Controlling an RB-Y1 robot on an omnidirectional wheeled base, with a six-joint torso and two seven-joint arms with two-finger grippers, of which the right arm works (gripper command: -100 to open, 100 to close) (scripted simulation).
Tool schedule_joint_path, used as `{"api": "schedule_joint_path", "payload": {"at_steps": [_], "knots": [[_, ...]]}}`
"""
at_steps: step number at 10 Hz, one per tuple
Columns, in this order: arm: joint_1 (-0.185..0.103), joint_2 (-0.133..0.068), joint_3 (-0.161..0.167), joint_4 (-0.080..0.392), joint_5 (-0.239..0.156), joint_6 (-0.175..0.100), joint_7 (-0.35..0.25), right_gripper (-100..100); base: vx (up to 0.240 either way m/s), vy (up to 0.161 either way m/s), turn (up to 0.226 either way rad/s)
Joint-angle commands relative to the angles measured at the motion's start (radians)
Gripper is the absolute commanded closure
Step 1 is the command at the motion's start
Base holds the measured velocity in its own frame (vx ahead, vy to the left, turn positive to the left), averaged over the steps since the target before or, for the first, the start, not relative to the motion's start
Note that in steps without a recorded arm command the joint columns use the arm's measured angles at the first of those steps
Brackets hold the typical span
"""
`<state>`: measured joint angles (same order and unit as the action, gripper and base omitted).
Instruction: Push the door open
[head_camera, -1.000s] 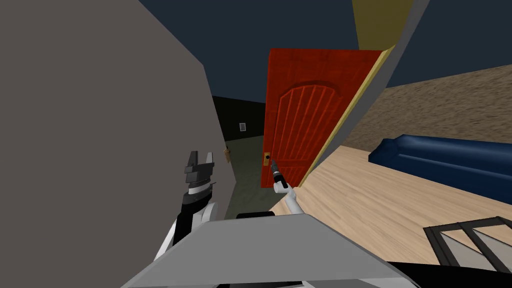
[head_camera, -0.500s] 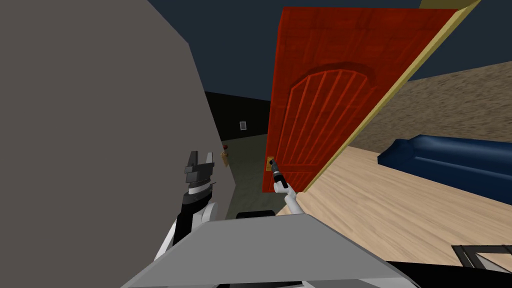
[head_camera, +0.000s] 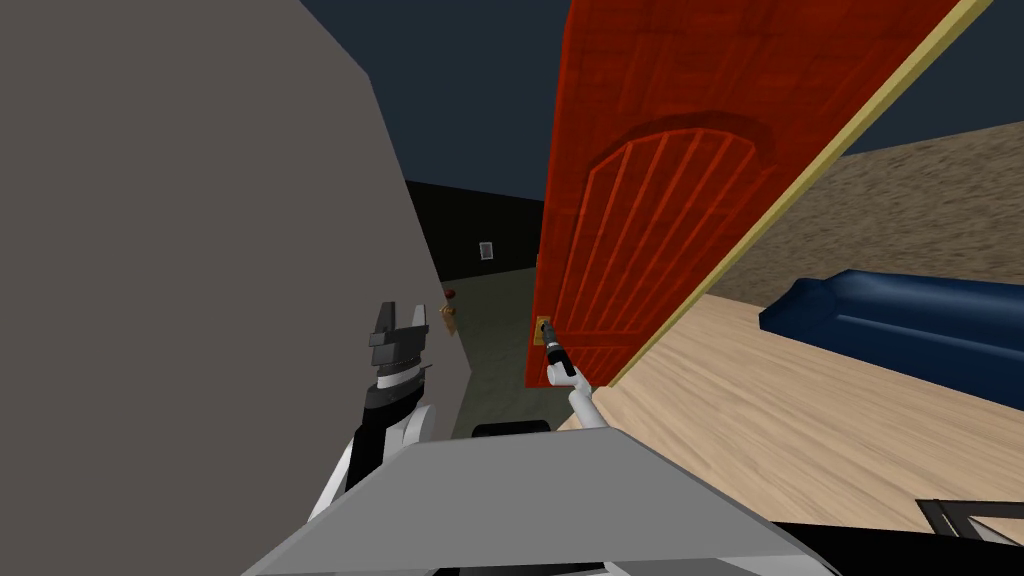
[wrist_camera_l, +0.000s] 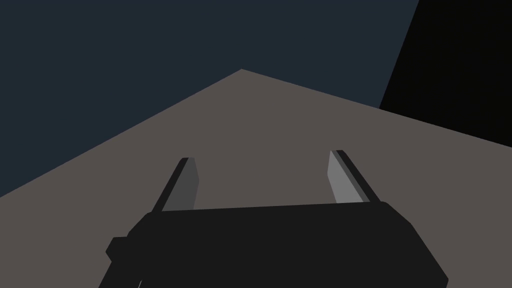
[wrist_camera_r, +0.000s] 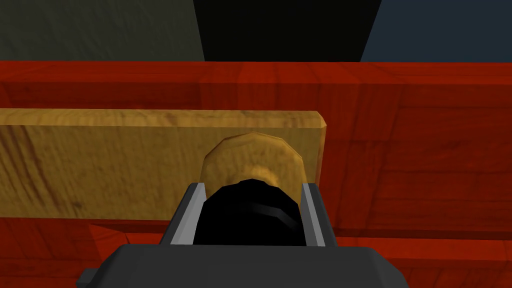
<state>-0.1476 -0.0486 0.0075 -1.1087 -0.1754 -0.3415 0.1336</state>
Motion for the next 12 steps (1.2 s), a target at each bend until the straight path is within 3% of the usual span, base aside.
{"api": "schedule_joint_path", "payload": {"at_steps": [1,4,8,10,11,12], "knots": [[0.001,0.000,0.000,0.000,0.000,0.000,0.000,100,-0.016,0.000,-0.002],[-0.002,-0.007,-0.014,0.007,-0.007,0.000,0.014,100,0.032,-0.006,-0.025],[-0.009,-0.014,-0.035,0.013,-0.018,-0.002,0.034,100,0.184,-0.030,-0.058],[-0.019,-0.020,-0.065,0.022,-0.034,-0.005,0.063,100,0.173,-0.096,-0.221],[-0.017,-0.022,-0.026,0.018,-0.043,0.001,0.067,-100,0.044,-0.038,-0.229],[-0.018,-0.021,-0.014,0.019,-0.049,0.001,0.075,-100,-0.132,0.055,-0.186]]}}
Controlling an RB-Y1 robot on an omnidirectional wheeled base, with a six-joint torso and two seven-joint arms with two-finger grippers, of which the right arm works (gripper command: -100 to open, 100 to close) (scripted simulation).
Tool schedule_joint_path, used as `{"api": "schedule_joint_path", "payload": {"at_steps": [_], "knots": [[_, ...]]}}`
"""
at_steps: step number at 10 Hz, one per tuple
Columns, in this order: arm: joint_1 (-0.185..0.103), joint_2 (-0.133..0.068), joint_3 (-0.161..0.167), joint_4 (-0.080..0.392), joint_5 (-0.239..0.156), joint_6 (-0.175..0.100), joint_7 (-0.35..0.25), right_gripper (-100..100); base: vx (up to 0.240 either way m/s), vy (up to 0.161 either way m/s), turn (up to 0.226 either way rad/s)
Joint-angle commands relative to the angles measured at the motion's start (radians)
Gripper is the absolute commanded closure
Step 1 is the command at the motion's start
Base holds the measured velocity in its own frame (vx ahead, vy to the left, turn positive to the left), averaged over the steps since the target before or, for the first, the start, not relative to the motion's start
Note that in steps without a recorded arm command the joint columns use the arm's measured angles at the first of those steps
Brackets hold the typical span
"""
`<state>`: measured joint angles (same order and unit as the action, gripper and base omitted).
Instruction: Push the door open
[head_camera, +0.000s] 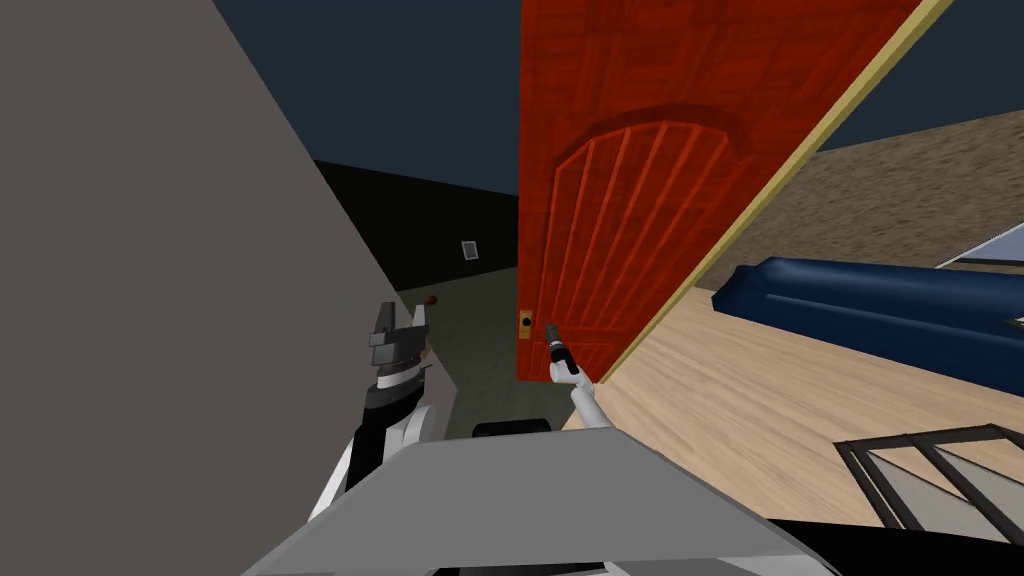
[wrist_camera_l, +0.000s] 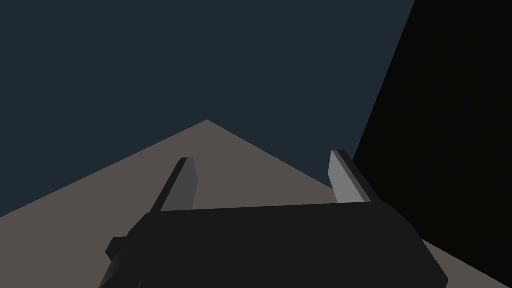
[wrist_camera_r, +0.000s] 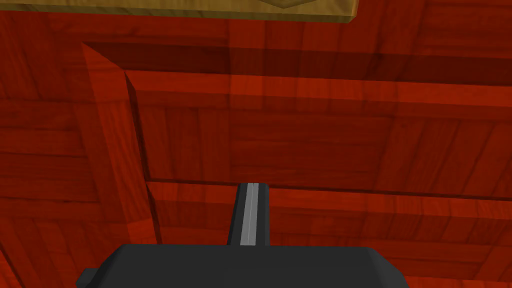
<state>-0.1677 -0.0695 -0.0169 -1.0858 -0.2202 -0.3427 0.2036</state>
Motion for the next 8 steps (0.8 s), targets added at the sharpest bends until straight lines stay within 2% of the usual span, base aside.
{"api": "schedule_joint_path", "payload": {"at_steps": [1,2,3,4,5,6,8], "knots": [[0.000,0.002,0.025,-0.002,-0.012,0.003,0.013,-100,-0.153,0.073,-0.161],[-0.003,0.011,0.056,0.001,-0.027,0.004,0.031,-100,-0.160,0.110,-0.276],[-0.005,0.018,0.073,0.003,-0.035,0.004,0.040,-100,-0.160,0.135,-0.254],[-0.009,0.038,0.105,0.006,-0.052,0.005,0.059,-100,-0.148,0.145,-0.338],[-0.011,0.051,0.120,0.008,-0.059,0.005,0.067,-100,-0.138,0.088,-0.210],[-0.014,0.078,0.147,0.011,-0.072,0.005,0.083,-100,-0.146,0.061,-0.276],[-0.016,0.102,0.165,0.013,-0.082,0.006,0.093,-100,-0.109,0.087,-0.097]]}}
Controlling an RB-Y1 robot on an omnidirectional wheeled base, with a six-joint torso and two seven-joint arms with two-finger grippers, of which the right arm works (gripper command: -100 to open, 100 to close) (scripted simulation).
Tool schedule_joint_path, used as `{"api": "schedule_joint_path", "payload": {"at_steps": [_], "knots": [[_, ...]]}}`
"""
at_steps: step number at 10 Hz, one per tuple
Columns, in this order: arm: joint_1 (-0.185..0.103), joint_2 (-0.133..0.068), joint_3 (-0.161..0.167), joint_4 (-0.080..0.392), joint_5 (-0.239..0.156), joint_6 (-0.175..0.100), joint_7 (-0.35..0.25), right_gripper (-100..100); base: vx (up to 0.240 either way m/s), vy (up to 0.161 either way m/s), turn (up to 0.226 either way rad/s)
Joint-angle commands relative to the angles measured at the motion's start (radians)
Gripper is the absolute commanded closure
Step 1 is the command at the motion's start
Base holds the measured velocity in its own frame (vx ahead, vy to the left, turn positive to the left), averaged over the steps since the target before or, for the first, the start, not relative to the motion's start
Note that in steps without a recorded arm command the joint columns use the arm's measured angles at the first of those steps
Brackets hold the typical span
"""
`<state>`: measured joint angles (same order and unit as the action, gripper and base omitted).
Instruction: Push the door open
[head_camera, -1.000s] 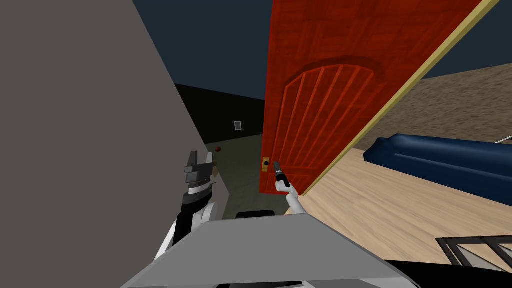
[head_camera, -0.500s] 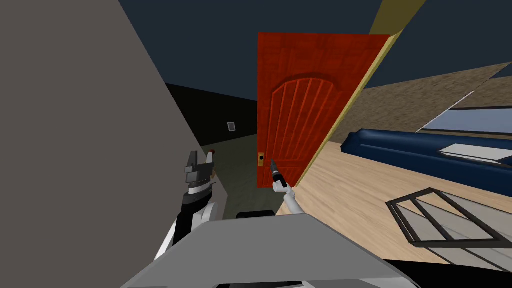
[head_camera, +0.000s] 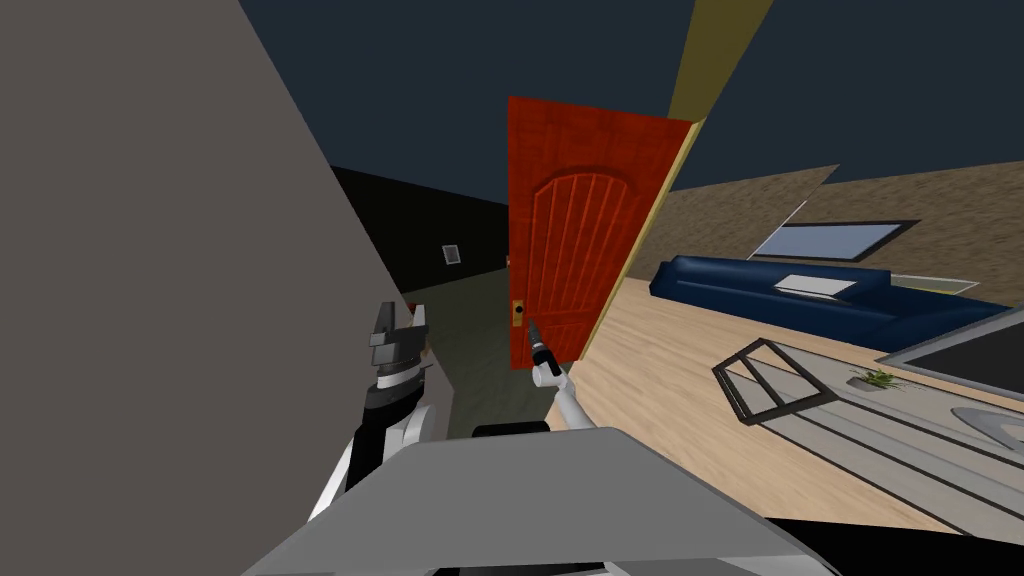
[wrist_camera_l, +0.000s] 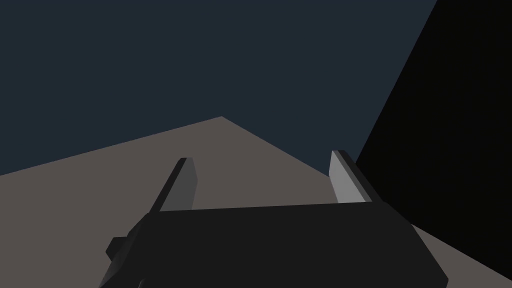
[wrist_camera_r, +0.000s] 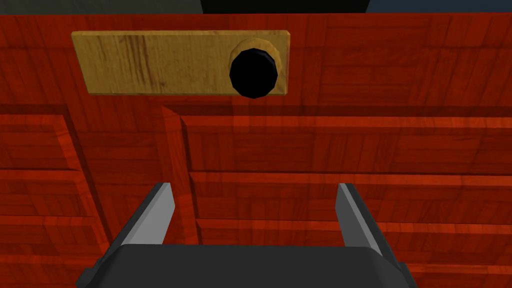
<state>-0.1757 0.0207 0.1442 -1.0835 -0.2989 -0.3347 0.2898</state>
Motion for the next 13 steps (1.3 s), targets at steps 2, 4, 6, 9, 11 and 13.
{"api": "schedule_joint_path", "payload": {"at_steps": [2,4,6,9,11,13], "knots": [[-0.001,-0.027,-0.002,0.002,0.001,-0.001,0.006,-100,0.030,0.015,0.002],[-0.002,-0.043,-0.005,0.005,0.002,-0.004,0.009,-100,0.200,-0.010,0.014],[-0.005,-0.045,-0.010,0.009,0.003,-0.007,0.014,-100,0.275,-0.005,0.020],[-0.008,-0.006,-0.017,0.016,0.005,-0.013,0.022,-100,0.215,0.045,0.018],[-0.010,0.026,-0.019,0.018,0.006,-0.014,0.024,-100,0.141,0.094,0.008],[-0.007,0.015,-0.018,0.015,0.005,-0.014,0.022,100,0.019,0.024,-0.001]]}}
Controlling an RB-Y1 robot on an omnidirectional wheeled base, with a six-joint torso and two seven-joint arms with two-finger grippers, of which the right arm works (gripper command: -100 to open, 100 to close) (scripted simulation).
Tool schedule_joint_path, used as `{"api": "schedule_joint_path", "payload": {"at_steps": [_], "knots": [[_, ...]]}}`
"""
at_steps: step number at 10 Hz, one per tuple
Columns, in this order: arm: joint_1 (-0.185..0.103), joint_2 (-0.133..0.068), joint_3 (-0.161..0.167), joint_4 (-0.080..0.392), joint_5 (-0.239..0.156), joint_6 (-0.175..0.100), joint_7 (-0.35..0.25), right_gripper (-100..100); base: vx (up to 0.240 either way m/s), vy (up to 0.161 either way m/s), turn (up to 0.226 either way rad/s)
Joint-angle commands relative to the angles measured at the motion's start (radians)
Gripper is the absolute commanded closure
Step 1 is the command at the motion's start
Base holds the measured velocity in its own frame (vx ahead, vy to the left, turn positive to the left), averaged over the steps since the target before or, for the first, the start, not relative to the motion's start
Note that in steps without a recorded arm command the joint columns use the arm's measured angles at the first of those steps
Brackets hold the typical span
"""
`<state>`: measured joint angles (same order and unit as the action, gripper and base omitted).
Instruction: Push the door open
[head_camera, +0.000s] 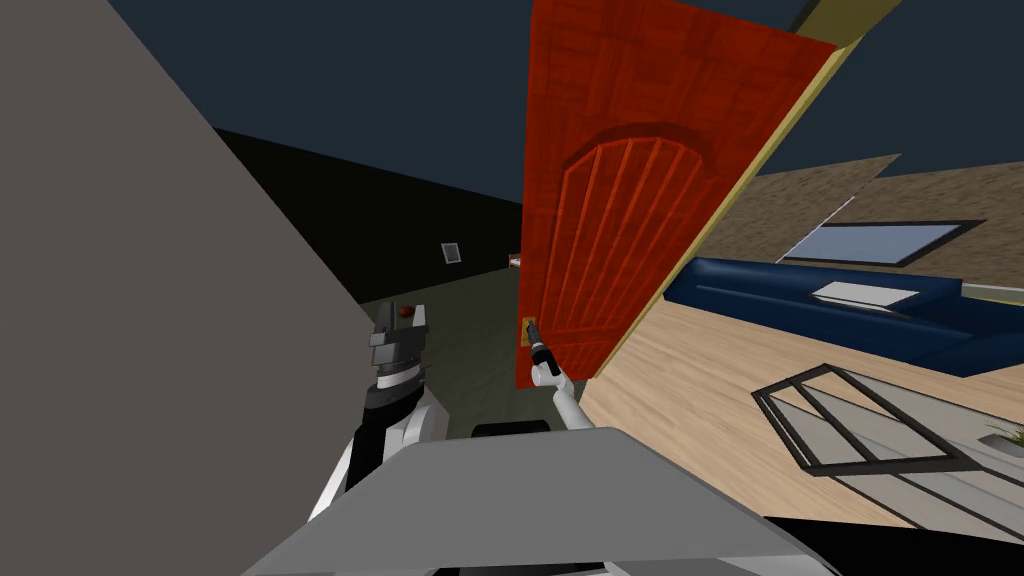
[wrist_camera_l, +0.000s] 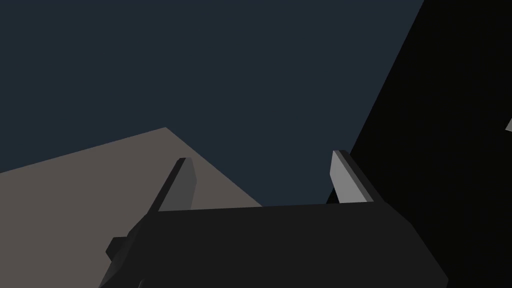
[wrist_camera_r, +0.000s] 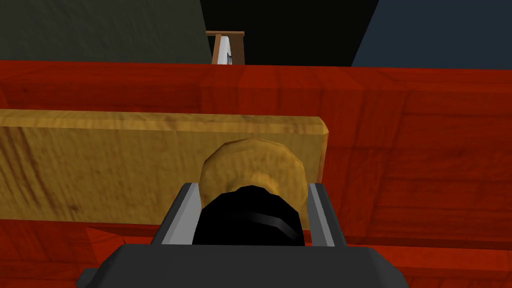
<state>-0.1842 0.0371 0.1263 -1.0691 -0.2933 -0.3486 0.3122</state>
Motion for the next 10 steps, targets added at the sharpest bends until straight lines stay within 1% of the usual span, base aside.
{"api": "schedule_joint_path", "payload": {"at_steps": [1,5,6,7,10], "knots": [[0.001,-0.001,0.000,0.000,0.000,0.000,0.000,100,-0.020,-0.017,0.008],[0.001,-0.001,0.000,0.000,0.000,0.000,0.000,100,-0.005,-0.005,0.005],[-0.018,-0.013,-0.003,0.032,-0.022,-0.013,0.015,100,0.023,-0.015,0.031],[-0.043,-0.026,-0.010,0.067,-0.048,-0.032,0.032,100,0.053,-0.026,0.050],[-0.093,-0.044,-0.025,0.137,-0.101,-0.070,0.066,100,0.061,-0.018,0.032]]}}
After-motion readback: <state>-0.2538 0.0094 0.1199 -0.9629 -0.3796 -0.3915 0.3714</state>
